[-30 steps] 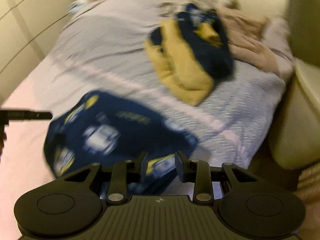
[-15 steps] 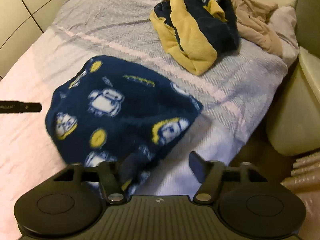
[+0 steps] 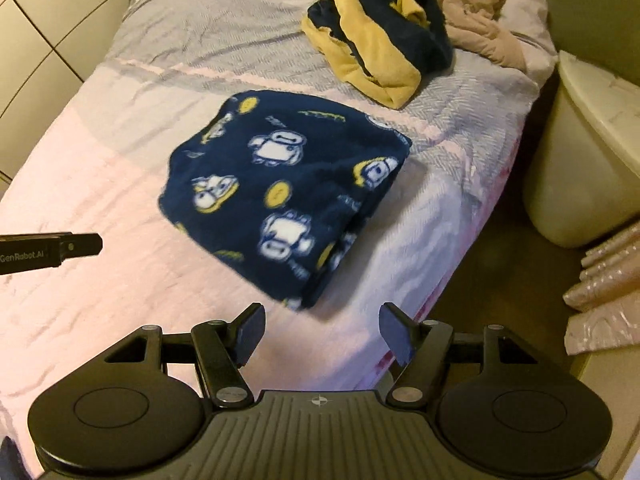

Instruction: Fold clothes

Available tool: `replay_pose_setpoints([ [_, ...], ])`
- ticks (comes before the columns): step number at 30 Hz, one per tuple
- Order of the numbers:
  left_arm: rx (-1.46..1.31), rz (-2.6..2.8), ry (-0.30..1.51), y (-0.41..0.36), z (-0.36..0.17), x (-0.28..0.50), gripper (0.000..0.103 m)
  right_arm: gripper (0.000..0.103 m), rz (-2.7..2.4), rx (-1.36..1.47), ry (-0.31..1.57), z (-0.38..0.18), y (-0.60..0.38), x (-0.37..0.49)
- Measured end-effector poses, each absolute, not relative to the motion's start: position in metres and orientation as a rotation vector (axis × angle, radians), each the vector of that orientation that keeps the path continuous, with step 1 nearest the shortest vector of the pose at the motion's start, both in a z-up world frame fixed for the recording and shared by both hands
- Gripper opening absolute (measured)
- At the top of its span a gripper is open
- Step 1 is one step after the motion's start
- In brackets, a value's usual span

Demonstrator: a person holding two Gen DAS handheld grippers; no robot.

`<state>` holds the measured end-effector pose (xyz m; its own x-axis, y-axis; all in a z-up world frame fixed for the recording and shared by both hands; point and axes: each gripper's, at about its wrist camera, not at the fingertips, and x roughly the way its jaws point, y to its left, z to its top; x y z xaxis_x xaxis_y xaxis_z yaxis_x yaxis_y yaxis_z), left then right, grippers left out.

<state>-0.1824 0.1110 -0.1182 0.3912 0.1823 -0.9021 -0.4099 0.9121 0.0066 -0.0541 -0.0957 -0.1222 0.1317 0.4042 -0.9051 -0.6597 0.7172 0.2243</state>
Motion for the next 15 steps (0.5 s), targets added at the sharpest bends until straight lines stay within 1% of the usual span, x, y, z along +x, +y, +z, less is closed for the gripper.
replay_pose_setpoints([
  [8,-0.132,0.337,1.011,0.091,-0.067,-0.213,0.044,0.067,0.739,-0.173,1.128,-0.076,-0.111,-0.087],
  [15,-0.091,0.276,0.964,0.084,-0.048,-0.221,0.045,0.067,0.715,-0.131,1.076,-0.055,-0.116,-0.103],
])
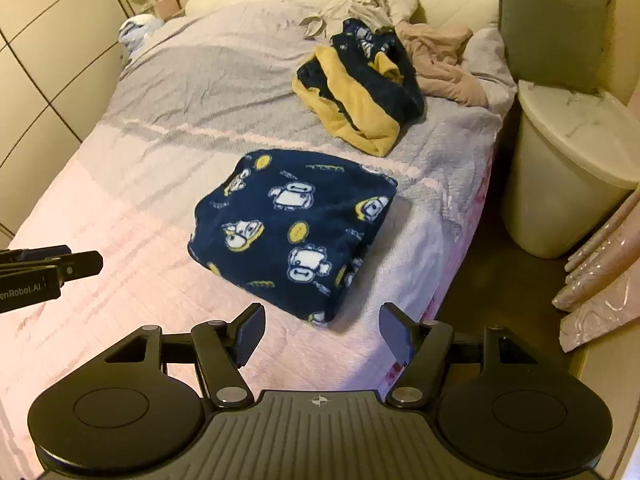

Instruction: Fold clothes

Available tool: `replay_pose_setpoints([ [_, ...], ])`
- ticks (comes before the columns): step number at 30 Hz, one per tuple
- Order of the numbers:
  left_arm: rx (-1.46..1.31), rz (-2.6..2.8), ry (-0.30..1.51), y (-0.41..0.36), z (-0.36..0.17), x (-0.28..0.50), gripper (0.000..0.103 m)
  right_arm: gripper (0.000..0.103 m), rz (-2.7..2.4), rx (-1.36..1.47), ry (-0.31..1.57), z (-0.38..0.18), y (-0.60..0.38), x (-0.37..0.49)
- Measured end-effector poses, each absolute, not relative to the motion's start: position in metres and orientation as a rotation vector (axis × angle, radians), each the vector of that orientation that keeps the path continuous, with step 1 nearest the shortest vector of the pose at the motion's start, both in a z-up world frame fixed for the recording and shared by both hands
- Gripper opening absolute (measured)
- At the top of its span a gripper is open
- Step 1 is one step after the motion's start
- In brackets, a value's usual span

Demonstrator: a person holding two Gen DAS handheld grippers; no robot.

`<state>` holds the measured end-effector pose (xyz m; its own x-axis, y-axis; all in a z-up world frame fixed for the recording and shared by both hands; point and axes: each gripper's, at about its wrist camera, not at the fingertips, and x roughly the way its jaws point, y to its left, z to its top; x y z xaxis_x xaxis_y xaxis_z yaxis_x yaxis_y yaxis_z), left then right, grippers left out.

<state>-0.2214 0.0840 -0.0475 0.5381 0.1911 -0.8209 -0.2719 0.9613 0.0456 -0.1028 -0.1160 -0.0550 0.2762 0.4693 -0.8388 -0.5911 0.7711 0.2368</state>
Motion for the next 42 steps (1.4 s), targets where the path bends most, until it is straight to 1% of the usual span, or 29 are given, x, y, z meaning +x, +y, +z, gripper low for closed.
replay_pose_setpoints([
  [5,-0.129,0.229,0.939,0.094,-0.050,-0.216,0.044,0.067,0.689,-0.119,1.041,-0.047,-0.119,-0.103],
  [9,-0.190,0.179,0.916,0.112,-0.062,-0.205,0.041,0.067,0.650,-0.101,1.012,-0.051,-0.127,-0.090],
  [12,-0.216,0.175,0.929,0.129,-0.077,-0.188,0.036,0.067,0.616,-0.085,1.036,-0.066,-0.133,-0.073],
  [17,-0.225,0.139,0.945,0.150,-0.108,-0.144,0.034,0.066,0.605,-0.083,1.079,-0.101,-0.125,-0.040],
  [20,-0.243,0.122,0.963,0.159,-0.132,-0.109,0.028,0.066,0.610,-0.110,1.097,-0.126,-0.107,-0.016],
  [22,-0.251,0.130,1.000,0.165,-0.152,-0.080,0.019,0.066,0.620,-0.131,1.112,-0.144,-0.091,0.003],
  [24,-0.252,0.130,1.011,0.171,-0.170,-0.054,0.018,0.056,0.635,-0.142,1.117,-0.161,-0.074,0.022],
  [25,-0.255,0.130,1.012,0.173,-0.177,-0.043,0.018,0.049,0.645,-0.137,1.114,-0.167,-0.067,0.032],
  [26,-0.263,0.125,1.010,0.176,-0.184,-0.031,0.018,0.047,0.658,-0.127,1.109,-0.172,-0.059,0.042],
  [29,-0.279,0.090,0.980,0.183,-0.199,-0.002,0.018,0.044,0.708,-0.100,1.087,-0.186,-0.034,0.068],
  [32,-0.263,0.051,0.966,0.186,-0.219,0.028,0.018,0.043,0.752,-0.108,1.061,-0.202,-0.007,0.090],
  [37,-0.187,0.037,1.050,0.186,-0.275,0.073,0.020,0.043,0.737,-0.137,1.095,-0.260,0.020,0.112],
  [42,-0.151,0.014,1.065,0.180,-0.302,0.091,0.022,0.043,0.709,-0.135,1.130,-0.287,0.021,0.123],
])
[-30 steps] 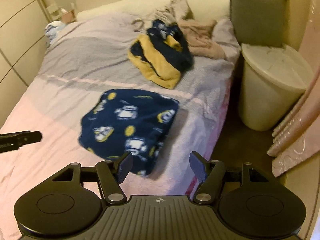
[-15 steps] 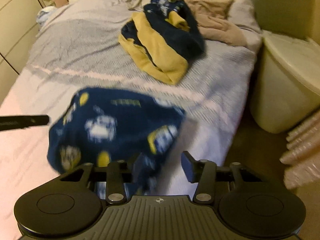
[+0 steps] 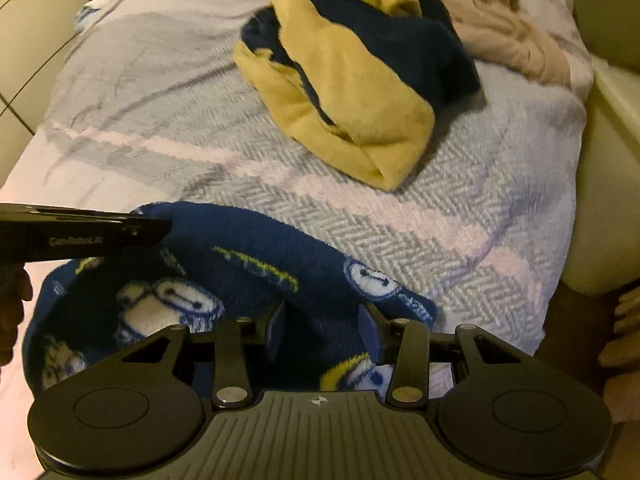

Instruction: Fold clothes

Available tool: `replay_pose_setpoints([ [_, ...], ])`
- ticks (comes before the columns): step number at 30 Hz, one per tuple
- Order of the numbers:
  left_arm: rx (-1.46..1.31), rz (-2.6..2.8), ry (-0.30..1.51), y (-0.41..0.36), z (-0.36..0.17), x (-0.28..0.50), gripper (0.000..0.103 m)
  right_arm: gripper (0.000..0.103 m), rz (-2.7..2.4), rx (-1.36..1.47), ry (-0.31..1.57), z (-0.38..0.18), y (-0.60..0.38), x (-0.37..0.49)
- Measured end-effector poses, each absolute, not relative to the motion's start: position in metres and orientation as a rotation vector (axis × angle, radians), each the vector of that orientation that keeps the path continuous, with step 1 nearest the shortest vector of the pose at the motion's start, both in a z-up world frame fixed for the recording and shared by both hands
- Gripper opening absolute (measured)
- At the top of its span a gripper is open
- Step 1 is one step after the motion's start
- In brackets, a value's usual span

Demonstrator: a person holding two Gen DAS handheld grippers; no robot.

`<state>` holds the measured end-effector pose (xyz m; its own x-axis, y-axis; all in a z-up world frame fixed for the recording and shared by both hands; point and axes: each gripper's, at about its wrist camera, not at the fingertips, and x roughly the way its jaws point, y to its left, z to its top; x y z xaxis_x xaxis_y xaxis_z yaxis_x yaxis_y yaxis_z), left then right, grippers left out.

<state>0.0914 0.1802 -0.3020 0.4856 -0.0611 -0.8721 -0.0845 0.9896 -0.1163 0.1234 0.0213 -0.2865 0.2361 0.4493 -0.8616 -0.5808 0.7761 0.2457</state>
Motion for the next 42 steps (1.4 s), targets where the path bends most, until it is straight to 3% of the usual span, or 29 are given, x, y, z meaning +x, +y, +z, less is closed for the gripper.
replay_pose_setpoints([
  [6,-0.172,0.026,1.061,0.188,-0.305,0.102,0.027,0.045,0.708,-0.039,1.196,-0.294,0.018,0.151],
  [10,-0.277,0.041,1.013,0.209,-0.276,0.080,0.041,0.050,0.745,0.192,1.266,-0.280,-0.014,0.172],
  [12,-0.390,0.065,0.985,0.227,-0.263,0.052,0.042,0.066,0.758,0.318,1.265,-0.271,-0.038,0.173],
  [14,-0.532,0.141,0.962,0.250,-0.258,0.010,0.048,0.093,0.761,0.421,1.252,-0.263,-0.064,0.168],
  [16,-0.679,0.218,0.937,0.269,-0.259,-0.035,0.054,0.094,0.745,0.449,1.267,-0.264,-0.084,0.157],
  [21,-1.117,0.370,0.851,0.282,-0.297,-0.151,0.058,0.094,0.704,0.505,1.360,-0.281,-0.116,0.129],
  [25,-1.402,0.407,0.718,0.261,-0.331,-0.197,0.059,0.094,0.689,0.587,1.394,-0.296,-0.123,0.118],
  [29,-1.540,0.417,0.590,0.238,-0.354,-0.204,0.060,0.103,0.681,0.685,1.401,-0.308,-0.115,0.125],
  [42,-1.632,0.471,0.416,0.215,-0.384,-0.191,0.061,0.103,0.772,0.642,1.498,-0.350,-0.036,0.143],
])
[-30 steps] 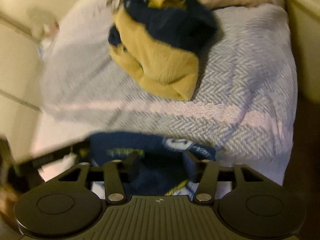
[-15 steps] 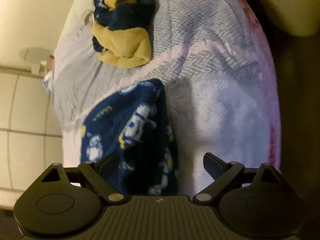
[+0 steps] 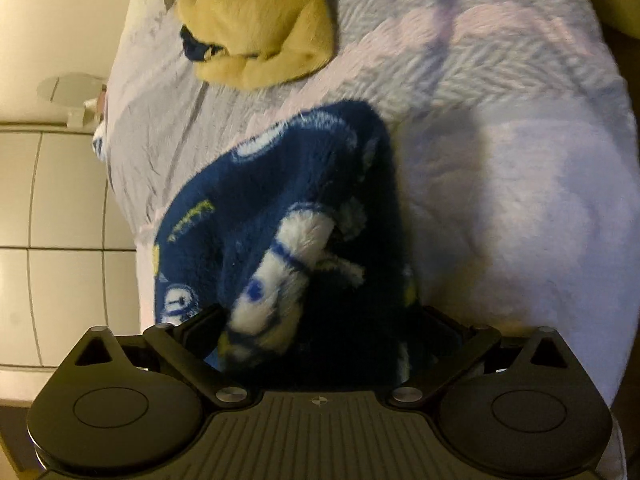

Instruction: Fold clothes

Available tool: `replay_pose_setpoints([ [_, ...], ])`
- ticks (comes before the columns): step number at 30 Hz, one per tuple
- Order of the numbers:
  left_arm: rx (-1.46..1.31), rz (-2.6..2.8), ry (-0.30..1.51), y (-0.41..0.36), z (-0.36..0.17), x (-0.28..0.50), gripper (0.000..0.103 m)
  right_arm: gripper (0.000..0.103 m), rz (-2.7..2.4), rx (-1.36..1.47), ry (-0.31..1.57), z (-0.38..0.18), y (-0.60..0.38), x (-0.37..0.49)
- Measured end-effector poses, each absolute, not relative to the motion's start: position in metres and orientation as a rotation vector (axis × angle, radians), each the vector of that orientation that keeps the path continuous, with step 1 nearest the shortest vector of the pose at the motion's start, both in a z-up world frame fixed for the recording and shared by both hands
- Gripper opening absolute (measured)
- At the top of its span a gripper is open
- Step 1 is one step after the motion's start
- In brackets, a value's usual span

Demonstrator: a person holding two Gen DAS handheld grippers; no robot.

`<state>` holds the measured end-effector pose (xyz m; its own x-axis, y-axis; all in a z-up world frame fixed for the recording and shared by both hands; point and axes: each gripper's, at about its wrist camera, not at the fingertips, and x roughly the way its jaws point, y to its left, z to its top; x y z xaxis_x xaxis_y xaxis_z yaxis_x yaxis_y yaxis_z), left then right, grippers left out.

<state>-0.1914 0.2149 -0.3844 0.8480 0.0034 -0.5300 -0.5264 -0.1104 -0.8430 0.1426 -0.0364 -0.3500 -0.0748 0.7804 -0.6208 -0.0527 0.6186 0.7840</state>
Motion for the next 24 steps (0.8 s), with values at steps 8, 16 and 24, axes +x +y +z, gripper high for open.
replay_pose_setpoints([
  [8,-1.717,0.478,0.378,0.211,-0.404,-0.198,0.066,0.103,0.777,0.643,1.511,-0.357,-0.035,0.144],
  [16,-1.763,0.416,0.301,0.210,-0.413,-0.183,0.052,0.102,0.768,0.675,1.541,-0.364,-0.025,0.149],
  [24,-1.687,0.352,0.279,0.218,-0.396,-0.172,0.029,0.048,0.795,0.761,1.484,-0.354,-0.036,0.143],
])
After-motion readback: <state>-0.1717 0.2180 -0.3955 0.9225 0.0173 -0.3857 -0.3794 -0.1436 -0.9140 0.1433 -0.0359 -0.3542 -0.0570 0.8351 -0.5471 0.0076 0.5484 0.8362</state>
